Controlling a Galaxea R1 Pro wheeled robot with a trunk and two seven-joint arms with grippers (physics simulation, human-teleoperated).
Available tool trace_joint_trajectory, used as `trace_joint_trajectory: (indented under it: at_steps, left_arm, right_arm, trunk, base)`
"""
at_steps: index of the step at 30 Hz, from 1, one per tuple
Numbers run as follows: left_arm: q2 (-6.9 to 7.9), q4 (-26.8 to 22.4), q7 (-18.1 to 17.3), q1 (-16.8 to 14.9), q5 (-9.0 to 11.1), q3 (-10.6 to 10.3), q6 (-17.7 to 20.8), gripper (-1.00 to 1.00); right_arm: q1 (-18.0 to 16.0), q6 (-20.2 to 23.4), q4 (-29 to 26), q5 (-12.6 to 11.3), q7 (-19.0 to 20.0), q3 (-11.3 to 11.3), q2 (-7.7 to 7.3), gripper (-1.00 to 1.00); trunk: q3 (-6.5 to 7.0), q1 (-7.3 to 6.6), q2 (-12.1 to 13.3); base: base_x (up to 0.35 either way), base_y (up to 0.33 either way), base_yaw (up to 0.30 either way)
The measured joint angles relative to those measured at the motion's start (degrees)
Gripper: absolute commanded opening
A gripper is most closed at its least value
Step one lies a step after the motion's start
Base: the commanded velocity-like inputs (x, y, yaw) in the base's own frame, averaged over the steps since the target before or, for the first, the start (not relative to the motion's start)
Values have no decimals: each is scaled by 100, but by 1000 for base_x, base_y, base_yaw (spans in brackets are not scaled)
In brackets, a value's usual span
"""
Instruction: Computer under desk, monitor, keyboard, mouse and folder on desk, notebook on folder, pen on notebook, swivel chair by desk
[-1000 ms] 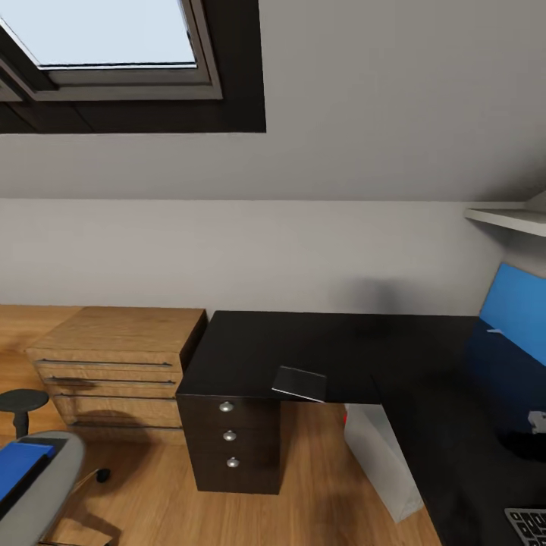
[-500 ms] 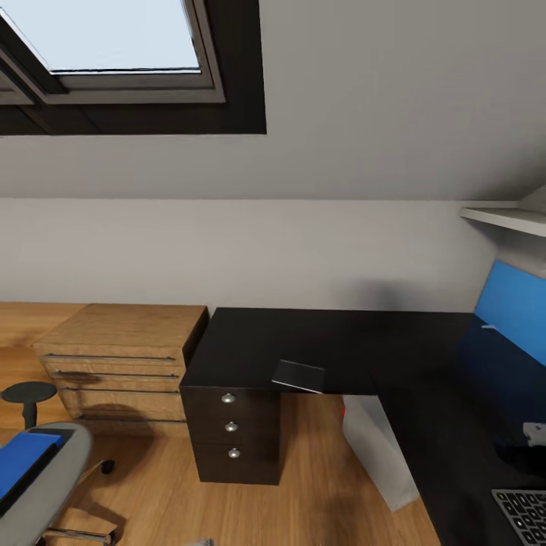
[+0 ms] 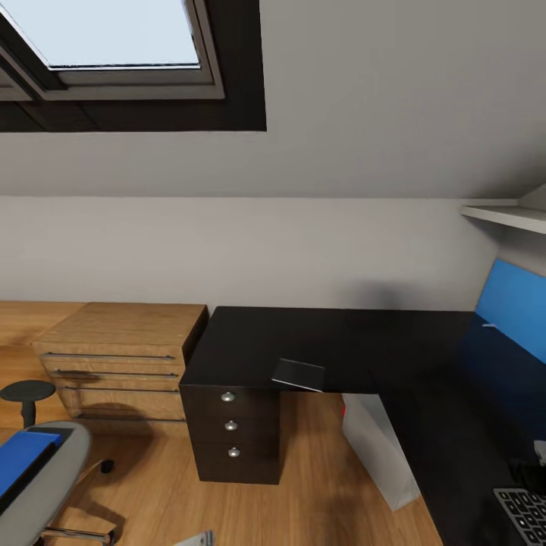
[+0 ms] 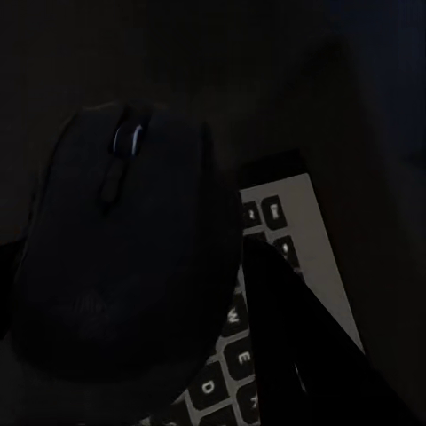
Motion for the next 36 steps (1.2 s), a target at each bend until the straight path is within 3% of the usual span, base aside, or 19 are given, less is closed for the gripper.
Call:
trace_joint_trajectory:
  at_steps: [6, 16, 25, 36]
  left_arm:
    - [13, 32, -23, -1, -19, -12, -1, 100]
    - [15, 42, -27, -3, -9, -17, -1, 100]
    - [16, 9, -20, -1, -6, -12, 6, 100]
    - [2, 7, 5, -3, -2, -13, 8, 100]
  right_arm:
    - [6, -70, -27, -8, -1, 0, 5, -100]
    - [5, -696, -22, -2, -4, 4, 126, -100]
    - [6, -739, 8, 2, -90, 27, 140, -100]
    - [6, -731, 9, 1, -152, 27, 145, -100]
  trunk:
    - [0, -2, -1]
    - [0, -1, 0]
    - [0, 0, 0]
    - [-197, 241, -440]
  base:
    - [98, 0, 0]
    - [134, 0, 0]
    - [18, 0, 0]
    - [0, 0, 0]
